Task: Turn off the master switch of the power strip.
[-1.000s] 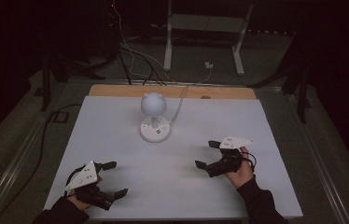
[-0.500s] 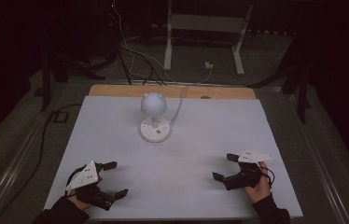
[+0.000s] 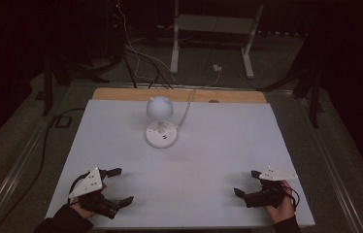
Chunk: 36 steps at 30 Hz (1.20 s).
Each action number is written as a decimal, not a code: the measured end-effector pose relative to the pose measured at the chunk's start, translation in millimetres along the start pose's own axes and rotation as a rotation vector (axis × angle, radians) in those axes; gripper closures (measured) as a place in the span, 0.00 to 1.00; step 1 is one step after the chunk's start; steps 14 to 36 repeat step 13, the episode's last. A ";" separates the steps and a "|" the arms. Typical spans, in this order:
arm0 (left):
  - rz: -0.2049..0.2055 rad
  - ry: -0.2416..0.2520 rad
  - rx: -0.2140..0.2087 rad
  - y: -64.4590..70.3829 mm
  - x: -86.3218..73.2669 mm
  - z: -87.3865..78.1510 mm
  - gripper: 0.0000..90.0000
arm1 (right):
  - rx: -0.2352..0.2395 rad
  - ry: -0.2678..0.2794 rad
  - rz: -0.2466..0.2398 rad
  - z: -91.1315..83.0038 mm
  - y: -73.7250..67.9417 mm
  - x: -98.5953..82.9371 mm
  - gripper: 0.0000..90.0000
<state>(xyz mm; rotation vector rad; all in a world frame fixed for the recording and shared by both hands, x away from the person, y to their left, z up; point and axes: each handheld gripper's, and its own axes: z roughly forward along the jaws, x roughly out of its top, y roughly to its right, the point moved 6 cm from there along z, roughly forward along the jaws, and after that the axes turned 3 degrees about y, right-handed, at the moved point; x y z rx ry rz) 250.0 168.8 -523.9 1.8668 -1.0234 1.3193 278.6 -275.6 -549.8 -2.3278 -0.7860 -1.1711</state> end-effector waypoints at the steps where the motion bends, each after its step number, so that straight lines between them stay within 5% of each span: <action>1: 0.001 0.002 0.001 0.0 0.3 -0.4 0.00 | -0.008 -0.002 -0.002 0.2 1.3 -0.1 0.00; 36: 0.001 -0.001 -0.006 0.7 0.0 0.8 0.00 | -0.023 -0.024 -0.023 5.9 4.0 -0.8 0.00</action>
